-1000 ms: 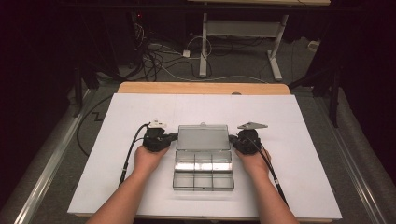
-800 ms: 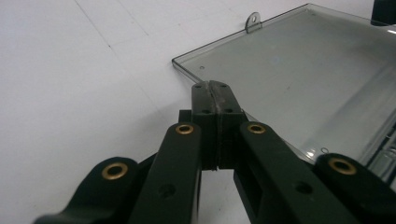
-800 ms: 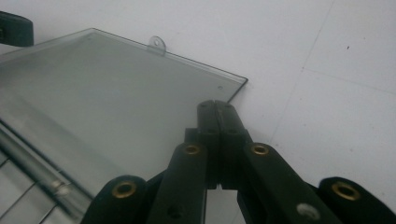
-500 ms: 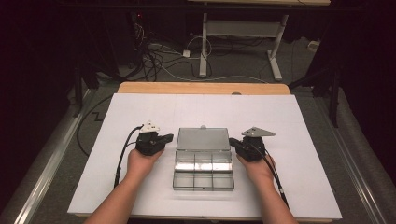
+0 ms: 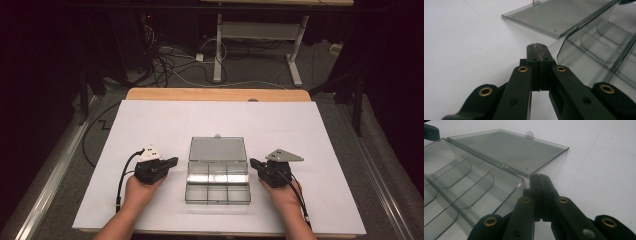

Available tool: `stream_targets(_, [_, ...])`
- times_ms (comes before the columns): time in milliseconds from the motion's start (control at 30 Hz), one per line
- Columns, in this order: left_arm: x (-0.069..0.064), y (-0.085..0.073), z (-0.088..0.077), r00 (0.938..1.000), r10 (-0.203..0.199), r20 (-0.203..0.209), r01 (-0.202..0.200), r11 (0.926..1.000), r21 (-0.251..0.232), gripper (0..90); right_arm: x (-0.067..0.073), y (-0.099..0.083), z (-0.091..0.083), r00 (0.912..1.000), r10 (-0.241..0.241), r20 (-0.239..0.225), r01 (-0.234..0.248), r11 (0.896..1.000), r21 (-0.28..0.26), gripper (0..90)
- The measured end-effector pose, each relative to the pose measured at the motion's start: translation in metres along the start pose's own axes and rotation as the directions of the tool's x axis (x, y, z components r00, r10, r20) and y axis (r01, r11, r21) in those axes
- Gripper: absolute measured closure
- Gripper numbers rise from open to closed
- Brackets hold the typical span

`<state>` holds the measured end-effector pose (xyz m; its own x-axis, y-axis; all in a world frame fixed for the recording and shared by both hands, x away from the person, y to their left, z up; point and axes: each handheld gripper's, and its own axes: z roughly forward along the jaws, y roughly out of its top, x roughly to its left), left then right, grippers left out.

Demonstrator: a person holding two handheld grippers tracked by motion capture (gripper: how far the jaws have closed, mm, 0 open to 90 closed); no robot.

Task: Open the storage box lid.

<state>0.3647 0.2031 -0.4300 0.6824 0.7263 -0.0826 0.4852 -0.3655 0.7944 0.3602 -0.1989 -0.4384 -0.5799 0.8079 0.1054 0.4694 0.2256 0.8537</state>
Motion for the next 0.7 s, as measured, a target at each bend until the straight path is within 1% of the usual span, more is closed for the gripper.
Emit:
stream_targets(100, [0.0,-0.007,-0.011,1.0,-0.002,-0.006,0.002,1.0,-0.009,87.7,0.002,-0.006,-0.009,0.9999,-0.013,-0.006,0.013,1.0,-0.008,90.0])
stream_targets(200, [-0.003,-0.013,-0.018,0.9997,0.02,-0.014,-0.02,0.9998,-0.006,87.5,0.004,-0.014,-0.015,0.9999,-0.014,-0.001,0.014,1.0,-0.009,89.5])
stream_targets(233, [-0.003,-0.016,-0.019,0.9998,0.017,-0.011,-0.017,0.9998,-0.008,86.9,0.004,-0.016,-0.016,1.0,-0.01,-0.002,0.01,1.0,-0.009,88.5])
stream_targets(267, [-0.003,-0.018,-0.019,0.9997,0.021,-0.008,-0.022,0.9997,-0.007,83.4,0.003,-0.018,-0.017,1.0,-0.009,0.001,0.009,1.0,-0.011,87.5])
stream_targets(300, [-0.004,-0.019,-0.02,0.9995,0.031,-0.011,-0.031,0.9995,-0.006,83.3,0.002,-0.02,-0.018,1.0,-0.002,-0.001,0.002,1.0,-0.015,86.6])
stream_targets(333, [-0.005,-0.02,-0.02,0.9989,0.043,-0.02,-0.043,0.9991,0.003,81.3,0.002,-0.023,-0.019,0.9999,0.01,-0.005,-0.01,1.0,-0.022,85.3])
stream_targets(367, [-0.005,-0.022,-0.021,0.9987,0.046,-0.022,-0.046,0.9989,-0.001,80.8,0.002,-0.025,-0.02,0.9999,0.013,-0.012,-0.013,1.0,-0.022,83.4])
stream_targets(467, [-0.005,-0.024,-0.022,0.9986,0.05,-0.017,-0.05,0.9987,-0.014,71.9,0.004,-0.026,-0.022,0.9999,0.0,-0.013,0.0,1.0,-0.017,78.0])
stream_targets(500, [-0.005,-0.023,-0.022,0.9983,0.056,-0.02,-0.056,0.9983,-0.013,68.5,0.004,-0.026,-0.024,0.9998,0.006,-0.018,-0.007,1.0,-0.019,76.1])
stream_targets(600, [-0.005,-0.023,-0.021,0.9986,0.051,-0.01,-0.051,0.9986,-0.008,58.7,0.004,-0.028,-0.026,0.9999,-0.008,-0.012,0.008,1.0,-0.011,69.0])
stream_targets(633, [-0.004,-0.023,-0.021,0.9988,0.05,-0.005,-0.05,0.9987,-0.008,55.9,0.003,-0.029,-0.026,0.9999,-0.007,-0.011,0.007,1.0,-0.007,66.3])
stream_targets(700, [-0.003,-0.023,-0.021,0.9986,0.053,-0.003,-0.053,0.9986,-0.002,50.8,0.001,-0.03,-0.027,0.9998,0.011,-0.014,-0.012,1.0,-0.008,60.8])
